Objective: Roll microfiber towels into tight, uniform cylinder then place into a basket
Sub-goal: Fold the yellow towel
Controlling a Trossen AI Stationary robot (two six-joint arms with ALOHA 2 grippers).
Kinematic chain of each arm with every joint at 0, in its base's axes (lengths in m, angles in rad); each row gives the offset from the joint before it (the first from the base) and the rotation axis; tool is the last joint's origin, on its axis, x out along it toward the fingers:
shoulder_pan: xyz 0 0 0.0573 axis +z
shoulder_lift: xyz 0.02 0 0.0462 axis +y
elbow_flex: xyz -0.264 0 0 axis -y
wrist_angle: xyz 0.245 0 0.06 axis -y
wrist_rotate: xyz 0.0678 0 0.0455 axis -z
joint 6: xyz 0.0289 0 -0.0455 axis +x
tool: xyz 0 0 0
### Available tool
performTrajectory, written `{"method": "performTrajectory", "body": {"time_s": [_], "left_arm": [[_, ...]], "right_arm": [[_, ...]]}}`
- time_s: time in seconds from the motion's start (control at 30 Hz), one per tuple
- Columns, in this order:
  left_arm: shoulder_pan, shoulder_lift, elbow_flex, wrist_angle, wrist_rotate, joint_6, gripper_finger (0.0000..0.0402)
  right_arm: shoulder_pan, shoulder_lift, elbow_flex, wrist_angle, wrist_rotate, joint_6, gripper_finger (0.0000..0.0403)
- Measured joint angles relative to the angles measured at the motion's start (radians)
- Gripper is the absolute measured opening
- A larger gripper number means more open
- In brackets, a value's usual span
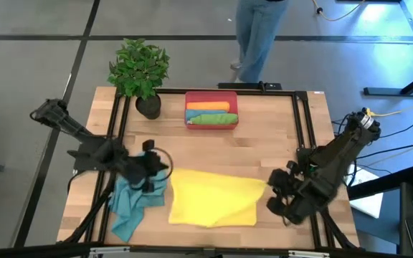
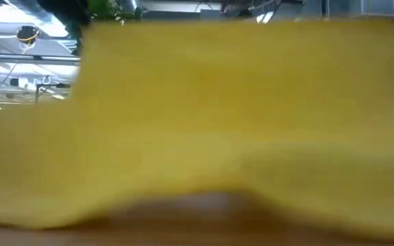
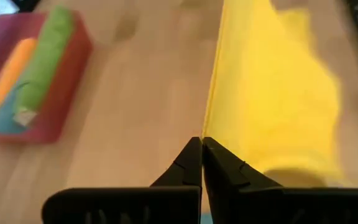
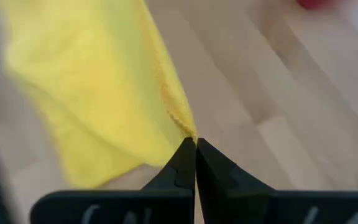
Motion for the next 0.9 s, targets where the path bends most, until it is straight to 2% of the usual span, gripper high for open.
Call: {"method": "performTrajectory", "body": {"time_s": [0.27, 0.43, 0.63, 0.9], "left_arm": [[0.256, 0.004, -0.1, 0.093, 0.012, 0.257, 0.0], [0.33, 0.003, -0.107, 0.119, 0.076, 0.391, 0.0], [0.267, 0.018, -0.107, 0.118, 0.082, 0.388, 0.0], [0.145, 0.143, -0.176, 0.233, 0.089, 0.349, 0.0]], "right_arm": [[-0.172, -0.017, -0.168, -0.012, -0.014, -0.11, 0.0006], [-0.231, -0.032, -0.196, -0.002, 0.002, -0.185, 0.0005], [-0.175, -0.037, -0.198, 0.168, 0.01, -0.278, 0.0003], [-0.091, 0.032, -0.264, 0.266, -0.015, -0.242, 0.0002]]}}
